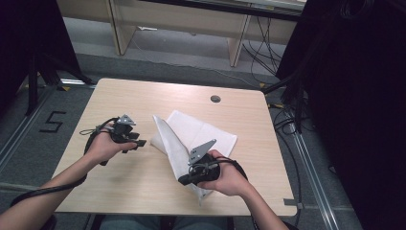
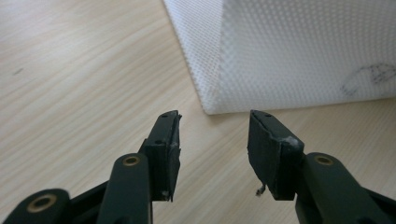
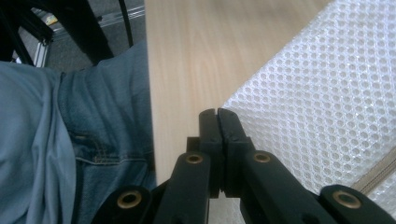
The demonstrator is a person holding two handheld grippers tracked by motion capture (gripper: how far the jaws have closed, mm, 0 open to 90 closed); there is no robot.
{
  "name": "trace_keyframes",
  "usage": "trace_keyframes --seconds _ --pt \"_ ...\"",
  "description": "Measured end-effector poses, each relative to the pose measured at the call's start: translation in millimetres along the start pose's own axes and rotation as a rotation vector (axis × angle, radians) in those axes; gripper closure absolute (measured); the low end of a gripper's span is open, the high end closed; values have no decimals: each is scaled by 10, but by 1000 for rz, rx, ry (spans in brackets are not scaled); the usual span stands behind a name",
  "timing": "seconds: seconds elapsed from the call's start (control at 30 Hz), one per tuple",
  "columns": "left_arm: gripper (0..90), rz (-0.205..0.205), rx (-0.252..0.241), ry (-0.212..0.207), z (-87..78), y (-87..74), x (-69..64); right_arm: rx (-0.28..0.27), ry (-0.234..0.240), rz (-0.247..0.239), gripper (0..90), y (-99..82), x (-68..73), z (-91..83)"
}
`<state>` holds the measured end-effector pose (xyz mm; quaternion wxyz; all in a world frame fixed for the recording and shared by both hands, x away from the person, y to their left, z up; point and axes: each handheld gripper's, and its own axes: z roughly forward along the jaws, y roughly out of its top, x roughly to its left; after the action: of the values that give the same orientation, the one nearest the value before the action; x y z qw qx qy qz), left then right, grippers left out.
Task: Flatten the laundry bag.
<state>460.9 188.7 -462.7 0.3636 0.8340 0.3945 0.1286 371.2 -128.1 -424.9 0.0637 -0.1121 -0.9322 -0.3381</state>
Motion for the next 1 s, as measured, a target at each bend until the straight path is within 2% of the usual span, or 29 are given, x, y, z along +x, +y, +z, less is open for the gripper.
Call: trace_keyframes --seconds 0.07,0.13,0.17,0.3,0.57,0.6,0.7,0.77,0.8,0.83,1.0 --pt "526 0 -7 1 -54 -20 28 4 -1 -9 900 -5 31 12" --pt "522 -8 -17 10 -98 -47 34 -3 3 -49 900 -7 45 22" --pt "519 -5 -26 18 -144 -80 51 11 13 -12 900 -20 98 25" --pt "514 -9 -33 20 -186 -144 76 9 20 -48 900 -37 126 45" --pt "501 -23 -43 27 -276 -295 140 21 30 -37 900 -82 167 55" --pt "501 -32 -43 27 -288 -312 144 20 30 -56 900 -86 163 55" --pt "500 -29 -46 35 -333 -372 152 26 35 -31 900 -114 187 56" --pt "499 -36 -56 38 -333 -386 145 25 35 -43 900 -122 183 58" --pt "498 -23 -40 32 -354 -401 159 27 39 -43 900 -130 188 58" --pt "497 -33 -49 36 -352 -413 152 27 32 -48 900 -141 182 55" --pt "496 -37 -54 48 -363 -456 170 35 40 -29 900 -194 182 40"
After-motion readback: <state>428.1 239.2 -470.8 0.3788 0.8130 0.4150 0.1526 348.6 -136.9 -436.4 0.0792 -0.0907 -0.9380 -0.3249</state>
